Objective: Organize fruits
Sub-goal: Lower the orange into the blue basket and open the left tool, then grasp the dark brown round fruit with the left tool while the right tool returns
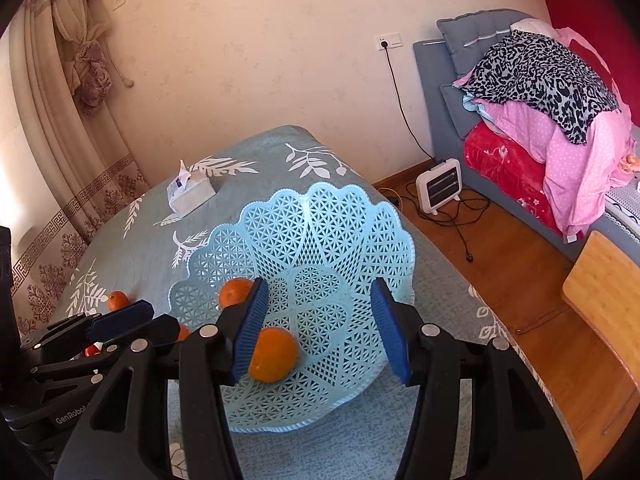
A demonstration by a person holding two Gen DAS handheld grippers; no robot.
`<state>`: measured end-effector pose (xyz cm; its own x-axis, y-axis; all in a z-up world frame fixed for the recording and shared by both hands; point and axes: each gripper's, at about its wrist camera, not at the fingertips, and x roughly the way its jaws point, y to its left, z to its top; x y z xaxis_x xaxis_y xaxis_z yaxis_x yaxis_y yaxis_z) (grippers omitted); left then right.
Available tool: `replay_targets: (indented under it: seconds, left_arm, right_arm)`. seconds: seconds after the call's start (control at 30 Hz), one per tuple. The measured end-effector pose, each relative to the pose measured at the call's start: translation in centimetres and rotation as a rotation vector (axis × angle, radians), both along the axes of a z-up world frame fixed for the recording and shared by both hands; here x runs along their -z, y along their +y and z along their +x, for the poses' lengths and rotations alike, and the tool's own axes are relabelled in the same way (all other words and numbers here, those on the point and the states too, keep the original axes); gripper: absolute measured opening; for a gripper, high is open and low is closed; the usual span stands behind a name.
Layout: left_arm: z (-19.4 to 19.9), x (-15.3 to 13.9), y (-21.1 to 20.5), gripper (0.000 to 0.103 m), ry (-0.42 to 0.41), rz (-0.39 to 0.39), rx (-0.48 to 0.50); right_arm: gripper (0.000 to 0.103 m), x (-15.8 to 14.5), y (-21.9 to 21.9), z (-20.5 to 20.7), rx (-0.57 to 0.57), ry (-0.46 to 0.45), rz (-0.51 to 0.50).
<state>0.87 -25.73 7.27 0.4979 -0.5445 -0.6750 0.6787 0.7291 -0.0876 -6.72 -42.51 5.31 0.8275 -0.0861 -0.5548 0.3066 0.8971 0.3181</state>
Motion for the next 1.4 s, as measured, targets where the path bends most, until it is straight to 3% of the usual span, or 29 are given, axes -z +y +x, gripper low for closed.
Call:
replay_targets:
  seconds: [0.03, 0.07, 0.3, 0.6, 1.23, 1.4]
  left_arm:
    - [0.0, -0.1, 0.2, 0.062, -0.005, -0.009, -0.005]
    - [0.0, -0.2, 0.5, 0.064, -0.011, -0.017, -0.012]
    - [0.9, -1.0, 2.2, 0.065, -0.027, -0.025, -0.07]
    - [0.8, -2.8, 5.0, 0.08, -0.1, -0.033, -0.141]
    - [1.0, -4.5, 15.1, 0.081, -0.165, -0.038, -0.346]
    - [1.3, -4.2, 18.4, 0.086, -0.173, -0.018, -0.422]
  right_arm:
    - [0.055, 0.1, 0.0, 0.0, 0.001, 0.0, 0.001]
    - [0.055, 0.1, 0.0, 0.0, 0.002, 0.0, 0.001]
    - [0.055, 0.1, 0.1, -0.1, 0.008, -0.005, -0.004]
    - [0.055, -0.4, 0.8, -0.3, 0.001, -0.014, -0.019]
    - [0.055, -1.3, 4.3, 0.2, -0.069, -0.024, -0.067]
    - [0.057, -1.8, 5.9, 0.6, -0.106, -0.031, -0.086]
